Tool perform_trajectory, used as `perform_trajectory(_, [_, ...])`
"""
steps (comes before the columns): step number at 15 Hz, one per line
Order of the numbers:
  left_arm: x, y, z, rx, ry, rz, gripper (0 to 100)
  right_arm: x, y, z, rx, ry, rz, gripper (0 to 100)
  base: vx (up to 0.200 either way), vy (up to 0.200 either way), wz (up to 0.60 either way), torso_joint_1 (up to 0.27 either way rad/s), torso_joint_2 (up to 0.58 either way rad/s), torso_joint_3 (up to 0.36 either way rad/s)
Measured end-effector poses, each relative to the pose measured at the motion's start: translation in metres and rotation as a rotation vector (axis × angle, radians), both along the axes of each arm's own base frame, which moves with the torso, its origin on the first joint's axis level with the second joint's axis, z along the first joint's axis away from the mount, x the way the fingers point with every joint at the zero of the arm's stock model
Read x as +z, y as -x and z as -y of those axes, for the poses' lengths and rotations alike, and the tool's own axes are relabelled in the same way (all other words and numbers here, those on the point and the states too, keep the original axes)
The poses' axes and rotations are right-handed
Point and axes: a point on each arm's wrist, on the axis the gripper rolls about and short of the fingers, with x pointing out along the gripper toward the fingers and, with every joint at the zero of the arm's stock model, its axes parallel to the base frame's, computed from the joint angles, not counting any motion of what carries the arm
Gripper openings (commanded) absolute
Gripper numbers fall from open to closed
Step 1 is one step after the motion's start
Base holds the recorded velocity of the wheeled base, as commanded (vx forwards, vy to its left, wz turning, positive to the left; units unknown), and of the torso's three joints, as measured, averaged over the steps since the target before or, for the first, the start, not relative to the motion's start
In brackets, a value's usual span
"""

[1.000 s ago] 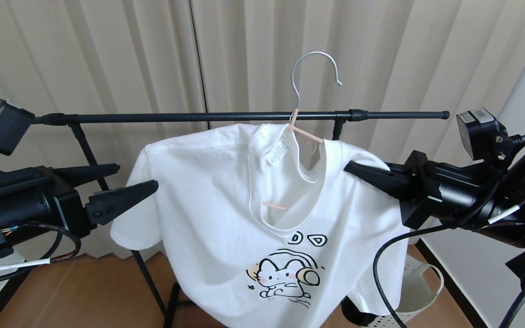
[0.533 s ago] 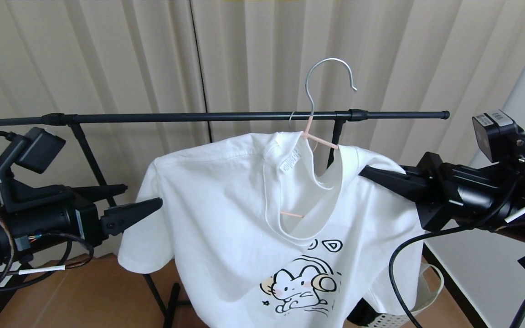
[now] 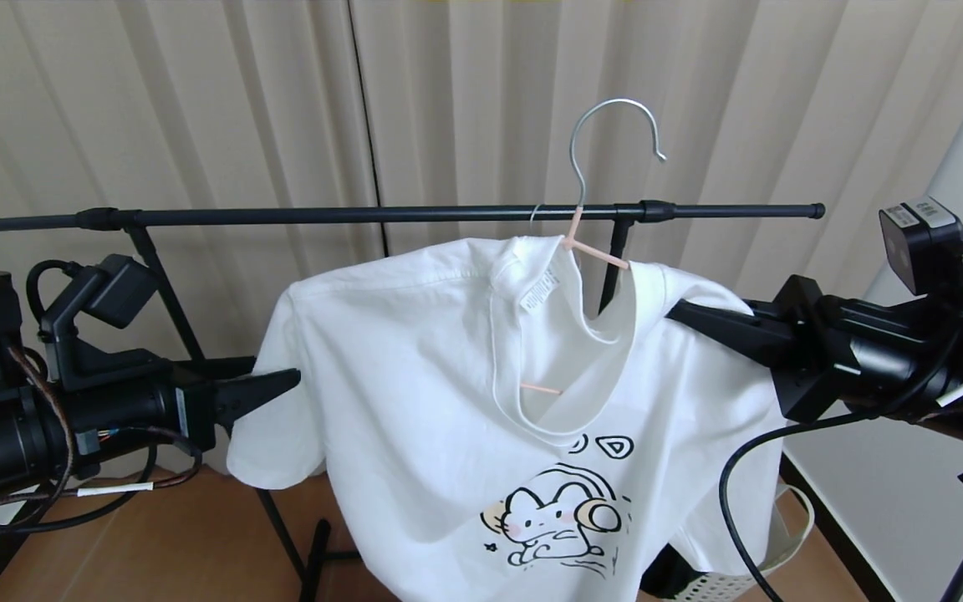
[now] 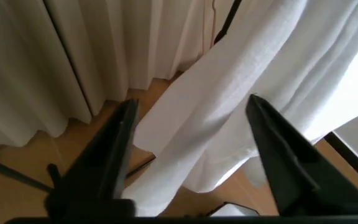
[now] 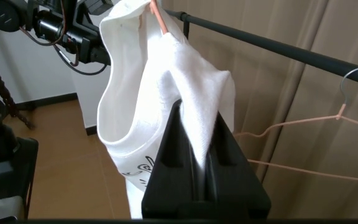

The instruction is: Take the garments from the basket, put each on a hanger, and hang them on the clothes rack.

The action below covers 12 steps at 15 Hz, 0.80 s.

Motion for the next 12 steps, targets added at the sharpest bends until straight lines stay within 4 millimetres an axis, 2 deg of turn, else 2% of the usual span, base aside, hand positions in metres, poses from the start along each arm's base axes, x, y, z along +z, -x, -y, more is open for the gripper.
perform_trajectory(4, [-0.003, 0.002, -0.001, 0.004, 0.0, -0.012, 0, 0.0, -0.001, 0.0, -0.001, 0.0, -0.002, 0, 0.0, 0.0, 0.0, 0.0, 0.0, 0.0])
perform_trajectory(12, [-0.006, 0.008, -0.017, 0.085, 0.023, -0.035, 0, 0.0, -0.001, 0.0, -0.002, -0.001, 0.001, 0, 0.0, 0.0, 0.0, 0.0, 0.0, 0.0])
